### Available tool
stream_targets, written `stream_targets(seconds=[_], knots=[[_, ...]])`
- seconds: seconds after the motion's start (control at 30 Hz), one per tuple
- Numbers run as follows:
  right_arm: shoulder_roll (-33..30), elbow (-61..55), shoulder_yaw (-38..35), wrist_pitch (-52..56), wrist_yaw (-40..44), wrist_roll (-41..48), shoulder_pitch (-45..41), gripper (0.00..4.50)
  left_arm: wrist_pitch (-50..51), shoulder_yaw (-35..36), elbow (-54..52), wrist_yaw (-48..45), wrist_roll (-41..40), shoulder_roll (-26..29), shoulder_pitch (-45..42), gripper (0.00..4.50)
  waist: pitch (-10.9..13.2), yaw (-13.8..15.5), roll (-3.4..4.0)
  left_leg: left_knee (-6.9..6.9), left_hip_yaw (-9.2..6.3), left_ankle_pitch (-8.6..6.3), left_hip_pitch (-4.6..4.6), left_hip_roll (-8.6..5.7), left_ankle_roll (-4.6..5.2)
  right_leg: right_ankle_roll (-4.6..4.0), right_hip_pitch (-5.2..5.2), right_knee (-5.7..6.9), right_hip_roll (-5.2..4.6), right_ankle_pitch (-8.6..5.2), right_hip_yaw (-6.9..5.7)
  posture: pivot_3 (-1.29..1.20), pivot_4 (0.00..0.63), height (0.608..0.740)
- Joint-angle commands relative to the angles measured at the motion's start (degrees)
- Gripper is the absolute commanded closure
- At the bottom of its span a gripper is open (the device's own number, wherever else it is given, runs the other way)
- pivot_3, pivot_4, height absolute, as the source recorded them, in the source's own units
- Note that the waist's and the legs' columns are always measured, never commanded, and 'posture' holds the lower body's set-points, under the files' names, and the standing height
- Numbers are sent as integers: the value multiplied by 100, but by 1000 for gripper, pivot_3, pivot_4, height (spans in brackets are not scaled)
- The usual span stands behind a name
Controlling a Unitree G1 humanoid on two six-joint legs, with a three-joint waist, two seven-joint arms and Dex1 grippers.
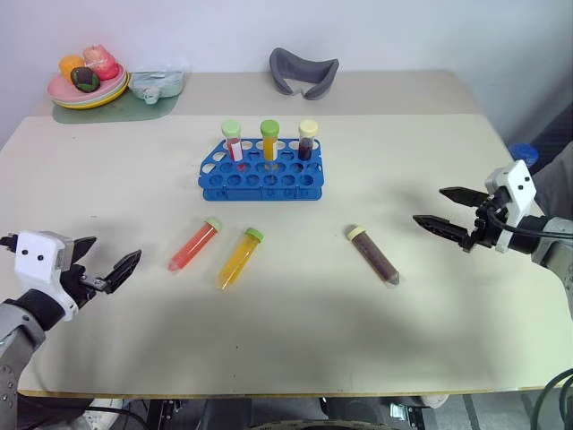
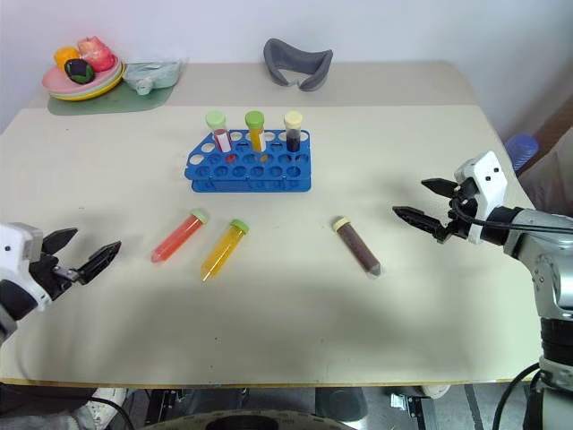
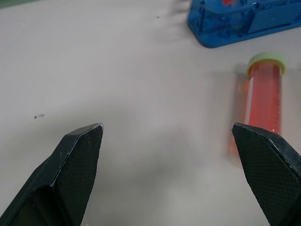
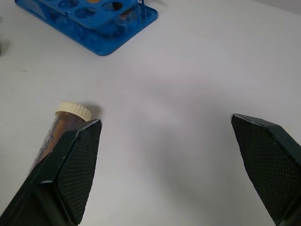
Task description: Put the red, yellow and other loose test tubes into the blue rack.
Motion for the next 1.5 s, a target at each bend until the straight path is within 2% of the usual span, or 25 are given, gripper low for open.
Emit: stream_targets(seconds=[0.03,0.3,0.47,0.57,0.73,0.83,0.9,0.97,1.17,1.5], knots=[[-38,-53,25,-96,-32,-27,-136,0,-124,154,-181,46,-30,-12,45,31,0,5,0,1,0,0,0,0,1,0,1,0,0,0,0,0,150,740],[11,-158,113,-19,-259,-19,-298,0,-151,19,-176,66,-76,-14,-108,31,0,8,0,12,0,-7,0,0,11,0,4,4,0,0,-1,0,150,740],[-18,-626,20,436,-488,230,-243,0,-115,-231,-253,51,-127,11,-382,31,-1,7,1,15,0,-7,0,0,13,1,6,7,0,0,-1,0,150,740],[-138,-1192,37,991,-667,400,-220,0,-60,-684,-387,18,-146,18,-662,31,-2,12,3,17,-1,-8,1,0,14,1,6,13,0,0,-1,0,150,740],[-464,-2604,28,2344,-1130,829,-128,0,5,-2129,-579,-274,-126,75,-1756,31,-3,62,3,28,-2,-8,0,-2,14,1,5,29,-1,0,-1,0,150,740],[-454,-3171,-10,4000,-1711,1373,-528,0,-158,-2844,-449,-722,70,212,-2118,31,-4,11,1,27,-4,-8,2,-2,15,1,5,31,1,0,-1,0,150,740],[-108,-3320,53,5277,-2248,1572,-1037,0,-389,-3260,-315,-1072,225,289,-2252,31,-5,-47,4,27,-1,-9,4,-2,16,1,0,39,3,0,5,0,150,740],[129,-3404,236,5829,-2898,1824,-1255,0,-658,-3616,-157,-1343,379,273,-2340,31,-6,-51,6,25,-1,-9,16,2,16,-2,2,50,10,-1,6,0,150,740],[429,-3163,844,5879,-4949,2945,-1513,0,-1139,-4215,109,-1755,717,211,-2426,31,-6,7,6,29,-3,-9,-1,0,17,-1,-7,47,6,-2,5,0,150,740],[441,-1160,2086,5879,-7670,5471,-2638,0,-1647,-4621,11,-1956,995,80,-2072,31,-6,-6,6,30,-2,-8,-2,2,19,-1,-12,53,7,-1,5,0,150,740]])
